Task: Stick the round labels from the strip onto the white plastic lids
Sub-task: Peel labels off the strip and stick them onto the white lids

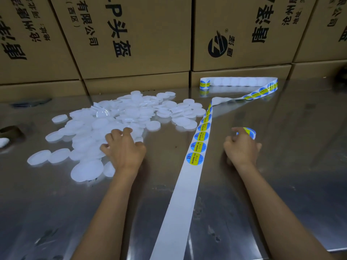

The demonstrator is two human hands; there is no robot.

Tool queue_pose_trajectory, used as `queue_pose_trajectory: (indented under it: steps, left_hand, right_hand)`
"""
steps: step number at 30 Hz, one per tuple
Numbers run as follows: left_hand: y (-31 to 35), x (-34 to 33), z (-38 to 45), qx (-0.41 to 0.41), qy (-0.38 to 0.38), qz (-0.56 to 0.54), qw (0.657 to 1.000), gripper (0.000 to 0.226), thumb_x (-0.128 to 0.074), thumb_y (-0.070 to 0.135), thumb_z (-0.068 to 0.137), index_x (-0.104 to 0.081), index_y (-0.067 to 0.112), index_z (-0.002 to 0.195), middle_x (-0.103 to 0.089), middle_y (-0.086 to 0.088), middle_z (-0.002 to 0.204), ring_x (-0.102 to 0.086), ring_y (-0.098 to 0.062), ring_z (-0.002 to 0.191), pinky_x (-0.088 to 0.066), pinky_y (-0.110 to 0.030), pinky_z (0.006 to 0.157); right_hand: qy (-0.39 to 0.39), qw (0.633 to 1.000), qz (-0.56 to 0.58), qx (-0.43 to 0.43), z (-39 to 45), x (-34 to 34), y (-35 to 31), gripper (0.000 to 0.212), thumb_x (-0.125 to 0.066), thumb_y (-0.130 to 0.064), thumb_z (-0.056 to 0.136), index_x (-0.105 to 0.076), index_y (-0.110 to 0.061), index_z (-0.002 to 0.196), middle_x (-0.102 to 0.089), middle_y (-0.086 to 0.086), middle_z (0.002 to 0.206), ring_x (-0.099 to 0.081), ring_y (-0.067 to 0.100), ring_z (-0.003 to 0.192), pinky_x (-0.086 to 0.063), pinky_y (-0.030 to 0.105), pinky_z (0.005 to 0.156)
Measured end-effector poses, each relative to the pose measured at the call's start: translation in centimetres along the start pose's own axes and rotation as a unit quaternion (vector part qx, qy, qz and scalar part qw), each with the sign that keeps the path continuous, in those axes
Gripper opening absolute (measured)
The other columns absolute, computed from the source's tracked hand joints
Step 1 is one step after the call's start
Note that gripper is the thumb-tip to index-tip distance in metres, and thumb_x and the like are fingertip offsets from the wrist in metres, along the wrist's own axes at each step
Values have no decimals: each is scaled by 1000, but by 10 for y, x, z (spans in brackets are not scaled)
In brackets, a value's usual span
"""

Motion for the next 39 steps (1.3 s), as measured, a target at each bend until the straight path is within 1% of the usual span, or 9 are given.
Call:
queue_pose_trajectory:
  steps: [4, 9, 16, 21, 26, 29, 31, 34, 39]
  left_hand:
    - [-8, -9, 1, 8, -69, 28, 997, 52, -61, 17, 91, -48, 13, 141, -44, -16, 139, -40, -35, 129, -30, -45, 106]
    - [-7, -4, 2, -3, -40, -32, 999, 50, -62, 5, 90, -52, 10, 138, -46, -18, 136, -46, -38, 124, -33, -45, 106]
    - [3, 5, 4, 18, 2, -255, 967, 30, -63, 19, 92, -65, 21, 122, -63, -1, 128, -57, -23, 118, -46, -35, 98]
    - [8, -12, -2, 155, -115, -545, 816, 18, -58, 24, 96, -74, 21, 103, -74, 9, 101, -67, -17, 106, -52, -30, 92]
    - [31, -33, -19, 239, -263, -749, 559, 32, -40, 14, 102, -61, 0, 122, -66, -24, 124, -64, -37, 111, -52, -43, 97]
    - [43, -39, -30, 269, -312, -773, 483, 36, -40, 12, 101, -59, -3, 126, -67, -28, 121, -63, -41, 116, -52, -50, 97]
    - [48, -43, -35, 270, -330, -769, 477, 39, -37, 2, 94, -58, -4, 127, -67, -30, 119, -65, -44, 113, -54, -51, 92]
    - [49, -49, -37, 244, -330, -742, 530, 55, -26, -15, 86, -54, -1, 133, -67, -29, 117, -67, -43, 110, -56, -47, 90]
    - [53, -58, -41, 186, -338, -668, 637, 50, -38, -17, 95, -50, 6, 138, -66, -28, 120, -71, -40, 104, -62, -46, 81]
  right_hand:
    - [-21, 999, -1, 39, -6, -10, -10, 37, -48, -16, 90, -59, -18, 126, -73, 7, 87, -62, 28, 103, -19, 34, 109]
    - [-29, 997, 15, 65, -11, -13, -17, 35, -48, -13, 88, -61, -16, 121, -73, 11, 86, -61, 30, 106, -25, 37, 104]
    - [-61, 990, 48, 114, -30, -24, -38, 30, -50, -12, 87, -66, -18, 112, -68, -3, 77, -60, 30, 101, -33, 38, 94]
    - [-85, 985, 74, 134, -37, -29, -46, 26, -51, -9, 86, -68, -17, 104, -44, -10, 47, -60, 31, 88, -39, 39, 95]
    - [-92, 978, 116, 146, -42, -29, -52, 17, -55, -13, 90, -68, -21, 96, -53, -11, 56, -60, 25, 85, -44, 43, 94]
    - [-90, 976, 113, 164, -44, -30, -56, 15, -59, -20, 91, -70, -23, 101, -60, -13, 73, -57, 18, 93, -40, 39, 94]
    - [-115, 976, 62, 177, -45, -35, -57, 23, -61, -28, 91, -67, -28, 113, -65, -13, 101, -52, 16, 109, -32, 33, 94]
    - [-173, 964, -17, 201, -48, -46, -53, 39, -62, -36, 91, -58, -31, 129, -56, -14, 132, -43, 13, 126, -24, 31, 96]
    - [-232, 940, -21, 249, -57, -52, -60, 34, -67, -37, 90, -62, -31, 123, -58, -17, 127, -49, 7, 117, -27, 30, 104]
Point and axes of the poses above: each hand's wrist, its own z-axis towards the middle knuckle, its own x-axis out of the back of the hand, y = z × x, the point moved 8 cm from there along z, towards the middle knuckle
